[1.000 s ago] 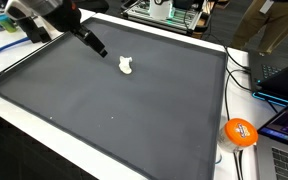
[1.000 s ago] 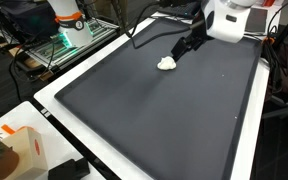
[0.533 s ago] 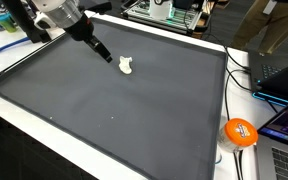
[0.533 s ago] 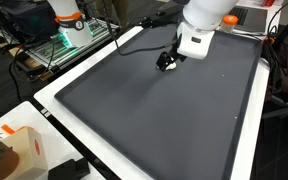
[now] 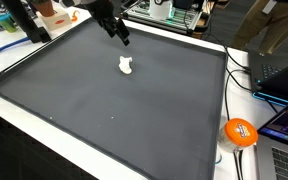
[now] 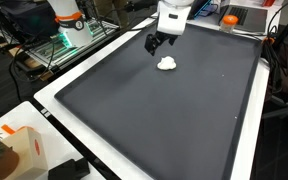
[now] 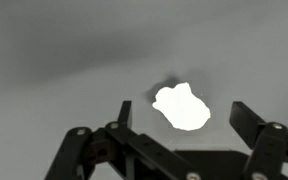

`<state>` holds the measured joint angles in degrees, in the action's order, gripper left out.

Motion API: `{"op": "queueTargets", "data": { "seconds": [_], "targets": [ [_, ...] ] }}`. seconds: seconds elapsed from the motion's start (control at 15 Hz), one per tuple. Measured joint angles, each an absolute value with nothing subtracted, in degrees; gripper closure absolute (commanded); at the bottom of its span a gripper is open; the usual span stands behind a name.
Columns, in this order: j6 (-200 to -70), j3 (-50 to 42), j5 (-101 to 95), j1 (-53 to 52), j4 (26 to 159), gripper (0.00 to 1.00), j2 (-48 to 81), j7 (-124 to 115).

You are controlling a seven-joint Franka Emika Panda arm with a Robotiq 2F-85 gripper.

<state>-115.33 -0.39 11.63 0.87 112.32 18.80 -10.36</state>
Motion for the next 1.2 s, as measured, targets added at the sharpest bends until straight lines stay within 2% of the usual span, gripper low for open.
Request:
{"op": "queueTargets", "data": {
  "seconds": [0.47,1.2],
  "targets": [
    [-118.95,-0.36,11.80,0.84,115.03,0.00,16.94,-10.63],
    [-140.15,0.04,12.11,-0.20,131.60,0.00,8.98,-12.02]
  ]
}}
